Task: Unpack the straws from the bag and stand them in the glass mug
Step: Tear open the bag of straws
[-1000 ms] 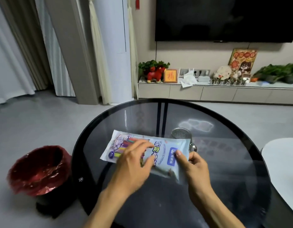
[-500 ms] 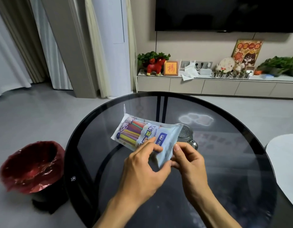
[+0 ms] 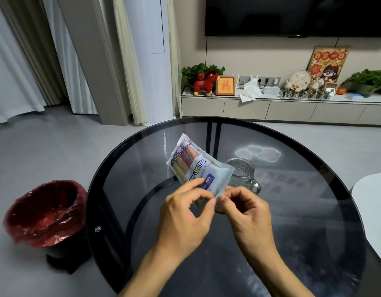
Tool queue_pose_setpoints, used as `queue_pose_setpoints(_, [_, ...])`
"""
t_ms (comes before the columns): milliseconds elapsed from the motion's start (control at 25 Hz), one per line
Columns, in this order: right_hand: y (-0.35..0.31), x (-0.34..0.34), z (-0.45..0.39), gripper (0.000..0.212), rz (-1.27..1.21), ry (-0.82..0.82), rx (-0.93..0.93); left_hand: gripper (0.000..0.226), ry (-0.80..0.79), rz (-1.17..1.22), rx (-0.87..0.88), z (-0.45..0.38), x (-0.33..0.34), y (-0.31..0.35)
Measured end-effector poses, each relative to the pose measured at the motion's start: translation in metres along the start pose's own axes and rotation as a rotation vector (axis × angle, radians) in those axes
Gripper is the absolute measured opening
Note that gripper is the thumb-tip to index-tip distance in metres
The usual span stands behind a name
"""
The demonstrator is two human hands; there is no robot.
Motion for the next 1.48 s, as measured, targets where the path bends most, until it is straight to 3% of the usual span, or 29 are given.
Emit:
queue_pose_setpoints(160, [0.005, -0.001, 0.005, 0.013, 0.138, 0.122, -0.022, 0.012, 0.035, -0.214, 0.25, 0.012, 0.006, 0.026])
queue_pose_setpoints(320, [0.012, -0.015, 0.007, 0.025, 0.125, 0.276, -0.018, 0.004, 0.143, -0.177, 0.215, 0.006, -0.005, 0.022])
queue_pose_setpoints(440, [0.025, -0.013, 0.008, 0.026, 0.001, 0.274, 0.073, 0.007, 0.244, -0.05, 0.116, -0.01, -0.026, 0.006])
queue_pose_setpoints(520, [0.026, -0.007, 0.007, 0.023, 0.101, 0.21, 0.104, 0.009, 0.175, -0.215, 0.272, -0.006, -0.018, 0.018])
queue_pose_setpoints(640, [0.002, -0.016, -0.002, 0.035, 0.379, 0.219, -0.082, 0.012, 0.088, -0.396, 0.514, 0.013, 0.003, 0.038])
queue_pose_setpoints(760, [-0.021, -0.015, -0.003, 0.028, 0.643, 0.214, -0.34, 0.013, 0.126, -0.449, 0.537, 0.009, -0.003, 0.04])
queue_pose_setpoints(880, [-0.013, -0.008, 0.0, 0.006, 0.845, 0.221, -0.361, 0.008, 0.069, -0.492, 0.386, -0.003, -0.006, 0.022])
queue_pose_setpoints(1000, [-0.006, -0.017, -0.006, 0.02, 0.827, 0.289, -0.276, 0.026, -0.168, -0.471, 0.249, -0.001, 0.012, 0.0])
queue_pose_setpoints(1120, [-0.004, -0.021, -0.007, 0.028, 0.806, 0.295, -0.228, 0.034, -0.15, -0.205, 0.154, -0.009, 0.004, -0.005])
queue_pose_setpoints(1200, [0.003, -0.011, -0.01, 0.022, 0.795, 0.166, -0.218, 0.047, -0.173, 0.261, -0.199, -0.012, 0.005, -0.027])
queue_pose_setpoints(1280, [0.025, -0.003, -0.016, 0.009, 0.575, -0.015, -0.025, 0.06, -0.143, 0.569, -0.701, 0.006, 0.02, -0.073])
queue_pose_setpoints(1320, [0.041, -0.001, -0.017, 0.015, 0.375, -0.071, 0.152, 0.058, -0.105, 0.589, -0.896, 0.018, 0.026, -0.097])
queue_pose_setpoints(1400, [0.077, -0.003, -0.012, 0.022, 0.121, -0.052, 0.483, 0.037, -0.098, 0.51, -1.114, 0.037, 0.033, -0.128])
queue_pose_setpoints(1480, [0.095, -0.013, -0.01, 0.014, 0.192, 0.021, 0.56, 0.023, -0.162, 0.449, -1.165, 0.047, 0.041, -0.137])
Point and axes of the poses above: each hand's wrist, its own z-axis away from the middle knuckle, its own x-axis out of the palm, y = z × x, the point moved 10 cm from there along -z, towards the middle knuckle, and after that the axes turned 7 degrees about y, right-handed, at the moved point
